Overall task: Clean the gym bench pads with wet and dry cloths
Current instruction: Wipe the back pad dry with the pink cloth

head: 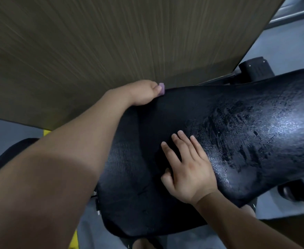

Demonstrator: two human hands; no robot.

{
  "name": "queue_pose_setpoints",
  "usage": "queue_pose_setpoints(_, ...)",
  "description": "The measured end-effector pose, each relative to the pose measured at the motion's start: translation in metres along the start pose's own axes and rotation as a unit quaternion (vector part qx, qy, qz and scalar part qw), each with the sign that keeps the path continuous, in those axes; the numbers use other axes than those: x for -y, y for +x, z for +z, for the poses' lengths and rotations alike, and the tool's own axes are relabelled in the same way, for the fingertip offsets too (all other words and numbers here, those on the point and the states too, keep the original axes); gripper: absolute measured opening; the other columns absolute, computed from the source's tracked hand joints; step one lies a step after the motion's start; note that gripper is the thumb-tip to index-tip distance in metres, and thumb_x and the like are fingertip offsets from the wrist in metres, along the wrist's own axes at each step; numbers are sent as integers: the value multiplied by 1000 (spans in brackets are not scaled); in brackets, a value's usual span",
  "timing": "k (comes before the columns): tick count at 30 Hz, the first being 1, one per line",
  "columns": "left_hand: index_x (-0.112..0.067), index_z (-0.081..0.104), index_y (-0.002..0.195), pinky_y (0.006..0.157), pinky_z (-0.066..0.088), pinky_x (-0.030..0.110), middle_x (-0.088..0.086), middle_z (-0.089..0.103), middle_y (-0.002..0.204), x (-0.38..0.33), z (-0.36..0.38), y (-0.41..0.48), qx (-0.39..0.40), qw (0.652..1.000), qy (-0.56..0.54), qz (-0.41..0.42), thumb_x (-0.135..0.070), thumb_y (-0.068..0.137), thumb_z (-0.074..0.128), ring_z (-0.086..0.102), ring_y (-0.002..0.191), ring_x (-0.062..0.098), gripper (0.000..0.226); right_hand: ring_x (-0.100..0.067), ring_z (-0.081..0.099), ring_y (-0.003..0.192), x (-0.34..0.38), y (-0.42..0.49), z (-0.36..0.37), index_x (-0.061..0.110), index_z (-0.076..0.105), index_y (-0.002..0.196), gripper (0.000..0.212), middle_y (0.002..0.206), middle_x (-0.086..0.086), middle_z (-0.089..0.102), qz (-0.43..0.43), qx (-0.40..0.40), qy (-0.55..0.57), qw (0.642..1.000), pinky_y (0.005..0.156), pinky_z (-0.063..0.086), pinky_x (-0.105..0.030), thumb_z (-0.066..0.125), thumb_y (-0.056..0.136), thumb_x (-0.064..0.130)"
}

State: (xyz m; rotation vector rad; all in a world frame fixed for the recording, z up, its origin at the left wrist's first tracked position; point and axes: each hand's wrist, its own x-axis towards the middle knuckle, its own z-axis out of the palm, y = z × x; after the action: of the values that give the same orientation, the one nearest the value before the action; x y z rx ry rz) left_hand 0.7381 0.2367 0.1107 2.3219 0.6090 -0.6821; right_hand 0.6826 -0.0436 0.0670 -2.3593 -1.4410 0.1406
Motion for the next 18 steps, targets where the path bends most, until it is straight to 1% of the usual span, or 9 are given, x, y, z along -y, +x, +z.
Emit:
queue_pose_setpoints(2,-19,63,133,114,34,33,-1,60,140,-23,1,17,12,1000,-17,-1,-38,111,32,52,132,18,42,-35,35,149,-1,0,0,12,61,140,70,147,-21,52,1,-1,1,1000,122,26,-53,61,73,34)
queue_pose_setpoints(4,-20,68,122,114,38,40,5,63,136,-46,7,34,8,1000,-24,14,-41,107,39,56,125,23,39,-35,34,149,-1,0,0,12,61,140,71,147,-21,52,3,0,1,1000,121,26,-53,62,73,34)
queue_pose_setpoints(8,-20,62,94,95,40,36,2,64,106,-89,22,44,23,993,-1,113,-39,104,36,56,98,21,34,-35,34,149,0,1,1,12,62,139,70,147,-20,52,4,-3,5,1000,122,26,-53,62,72,33)
queue_pose_setpoints(9,-19,63,98,98,40,36,3,65,115,-90,25,43,18,990,15,136,-38,105,34,57,105,22,35,-35,35,149,-1,1,1,12,62,139,70,147,-20,52,3,-6,5,1000,122,26,-53,63,71,32)
queue_pose_setpoints(11,-20,63,131,111,35,35,2,57,145,-78,28,35,-16,985,47,163,-30,107,36,50,132,21,37,-35,35,148,-1,1,1,12,62,139,71,146,-20,53,0,-6,-1,1000,122,26,-52,63,71,33)
queue_pose_setpoints(12,-25,54,146,117,30,33,-1,48,155,-66,27,28,-30,985,47,163,-27,107,39,42,141,18,42,-36,35,148,-1,1,1,12,62,139,71,146,-21,53,-1,-6,-2,1000,122,25,-52,63,71,33)
queue_pose_setpoints(14,-29,49,150,119,29,32,-8,43,158,-38,19,16,-44,989,27,136,-26,107,41,40,144,15,43,-36,36,148,-1,1,0,12,62,138,71,146,-21,53,0,-7,-1,1000,123,25,-52,62,71,33)
queue_pose_setpoints(16,-27,66,131,107,38,32,-3,61,140,-18,10,5,-51,994,51,86,-31,109,39,52,132,21,34,-36,37,148,0,2,0,12,62,138,70,145,-21,53,1,-6,3,1000,122,25,-52,61,72,33)
queue_pose_setpoints(18,-23,69,101,91,40,30,-3,68,109,-17,4,1,-44,994,74,64,-30,109,39,60,114,22,32,-36,37,148,0,1,0,12,62,138,70,145,-21,53,3,-5,5,1000,122,26,-52,61,72,33)
